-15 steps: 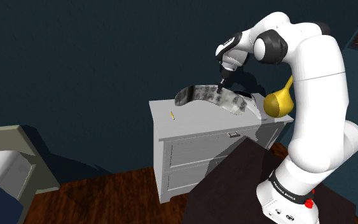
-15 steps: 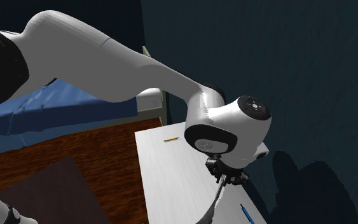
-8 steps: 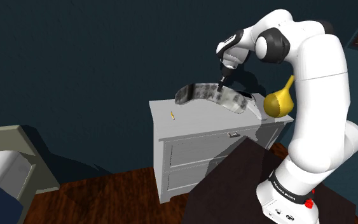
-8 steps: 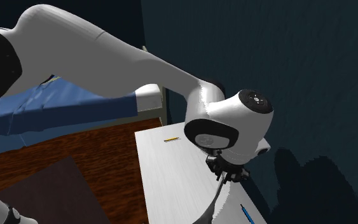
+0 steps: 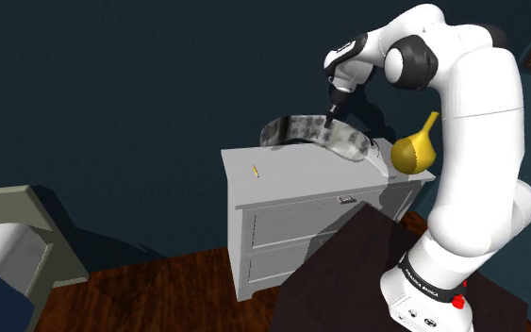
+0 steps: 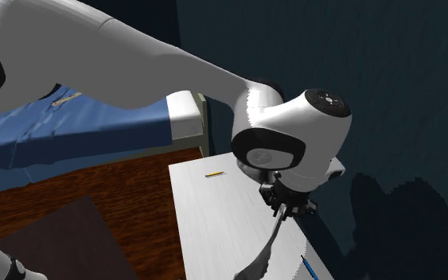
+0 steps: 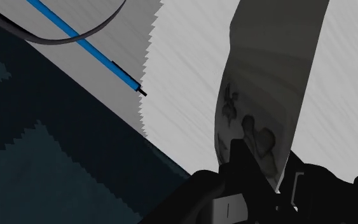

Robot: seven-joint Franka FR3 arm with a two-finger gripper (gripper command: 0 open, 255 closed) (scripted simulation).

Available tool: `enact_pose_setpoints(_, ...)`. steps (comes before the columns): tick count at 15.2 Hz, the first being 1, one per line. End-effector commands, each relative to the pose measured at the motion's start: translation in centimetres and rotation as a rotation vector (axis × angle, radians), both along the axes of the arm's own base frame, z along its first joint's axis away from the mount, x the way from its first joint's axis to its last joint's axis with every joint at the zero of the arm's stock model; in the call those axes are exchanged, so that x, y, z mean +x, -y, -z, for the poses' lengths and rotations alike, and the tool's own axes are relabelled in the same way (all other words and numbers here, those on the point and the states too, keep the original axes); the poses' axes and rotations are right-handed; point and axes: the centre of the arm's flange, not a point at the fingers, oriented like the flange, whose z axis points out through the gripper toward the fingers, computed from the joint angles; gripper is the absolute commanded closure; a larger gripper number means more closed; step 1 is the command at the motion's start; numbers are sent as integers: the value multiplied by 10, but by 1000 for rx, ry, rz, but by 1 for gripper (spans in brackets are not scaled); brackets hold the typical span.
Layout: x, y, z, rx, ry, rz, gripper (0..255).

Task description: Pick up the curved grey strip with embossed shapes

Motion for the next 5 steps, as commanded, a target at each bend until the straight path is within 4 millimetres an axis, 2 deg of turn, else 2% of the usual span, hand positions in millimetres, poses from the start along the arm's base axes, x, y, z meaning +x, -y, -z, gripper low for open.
enact_pose_setpoints(1,0,0,-12,0,1,0,255)
enact_pose_setpoints(3,0,0,-23,0,1,0,255)
enact_pose_setpoints(5,0,0,-23,0,1,0,255)
